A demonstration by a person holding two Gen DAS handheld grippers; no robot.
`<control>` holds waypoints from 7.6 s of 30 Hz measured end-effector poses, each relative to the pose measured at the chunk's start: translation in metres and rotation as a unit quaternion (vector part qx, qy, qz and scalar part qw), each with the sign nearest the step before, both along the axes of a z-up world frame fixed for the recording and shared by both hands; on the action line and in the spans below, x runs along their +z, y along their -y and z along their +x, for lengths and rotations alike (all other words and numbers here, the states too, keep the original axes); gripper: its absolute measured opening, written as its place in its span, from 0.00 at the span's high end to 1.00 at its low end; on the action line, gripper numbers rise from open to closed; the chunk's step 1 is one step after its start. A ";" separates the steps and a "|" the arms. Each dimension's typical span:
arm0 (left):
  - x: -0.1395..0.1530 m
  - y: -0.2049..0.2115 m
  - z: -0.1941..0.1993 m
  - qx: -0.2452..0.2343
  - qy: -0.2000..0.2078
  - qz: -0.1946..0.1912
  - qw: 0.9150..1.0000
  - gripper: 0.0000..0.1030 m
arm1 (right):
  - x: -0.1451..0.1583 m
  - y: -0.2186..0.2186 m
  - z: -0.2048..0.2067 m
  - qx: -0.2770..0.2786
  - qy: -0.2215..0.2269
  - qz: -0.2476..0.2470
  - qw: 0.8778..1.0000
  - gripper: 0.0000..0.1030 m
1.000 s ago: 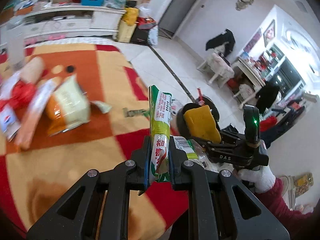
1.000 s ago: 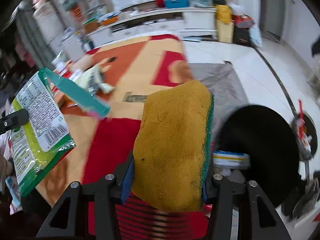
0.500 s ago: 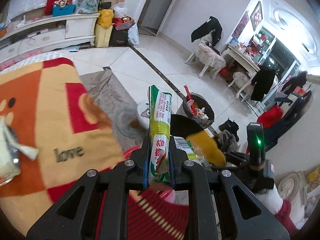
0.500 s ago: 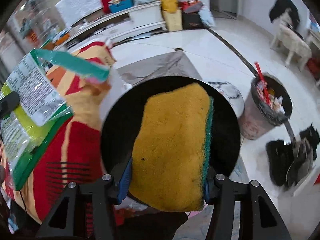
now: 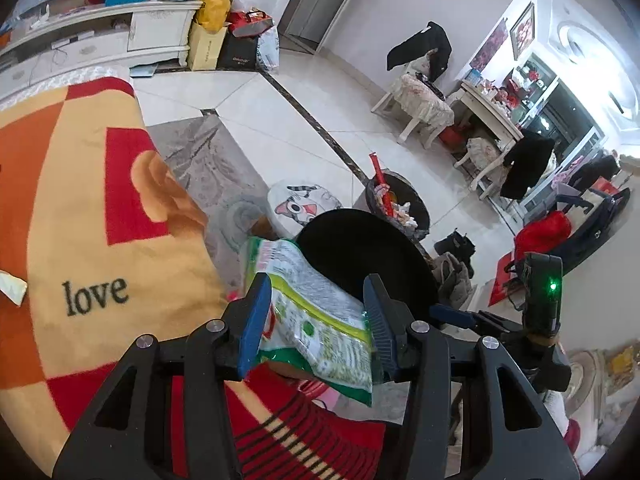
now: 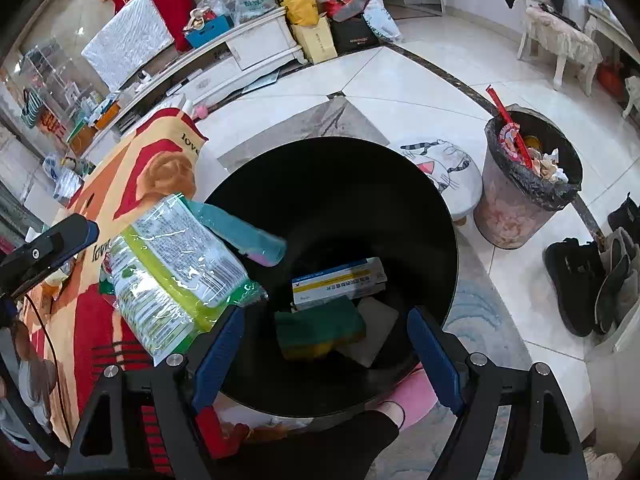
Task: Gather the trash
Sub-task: 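Open both tools over the black bin to drop sponge and snack bag, then move both tools back over the blanket toward the remaining trash, then grasp the orange medicine box with left tool while right grasps cream snack bag, then carry the orange box and cream snack bag over the black bin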
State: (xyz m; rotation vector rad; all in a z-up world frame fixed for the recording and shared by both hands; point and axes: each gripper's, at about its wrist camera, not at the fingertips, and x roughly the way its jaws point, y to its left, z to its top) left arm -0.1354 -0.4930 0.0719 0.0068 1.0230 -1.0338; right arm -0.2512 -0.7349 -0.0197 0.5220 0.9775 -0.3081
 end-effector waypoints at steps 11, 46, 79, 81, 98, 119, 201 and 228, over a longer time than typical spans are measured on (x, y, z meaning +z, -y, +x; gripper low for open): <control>0.015 -0.017 0.003 0.017 0.019 -0.014 1.000 0.55 | 0.019 -0.021 -0.005 0.040 0.020 -0.014 0.999 0.21; 0.014 -0.145 0.016 0.109 0.034 -0.001 0.993 0.55 | 0.030 -0.112 0.043 0.084 0.024 -0.095 0.992 0.20; -0.016 -0.375 0.047 0.278 0.007 0.047 0.959 0.44 | 0.039 -0.296 0.141 0.252 0.073 -0.055 0.963 0.20; -0.013 -0.370 0.055 0.271 0.005 0.038 0.962 0.41 | 0.040 -0.302 0.148 0.257 0.073 -0.057 0.962 0.20; -0.040 -0.288 0.145 0.207 -0.047 0.085 0.974 0.50 | 0.044 -0.287 0.183 0.249 0.062 -0.058 0.965 0.20; -0.015 -0.336 0.066 0.213 -0.044 0.068 0.974 0.83 | 0.019 -0.328 0.263 0.310 0.026 -0.058 0.949 0.34; -0.003 -0.109 -0.016 0.011 -0.036 0.058 0.998 0.83 | 0.029 -0.045 0.046 0.057 0.010 -0.090 0.994 0.40; -0.012 0.000 -0.030 -0.061 -0.071 0.040 0.995 0.83 | 0.023 0.001 0.024 0.025 0.009 -0.084 0.996 0.39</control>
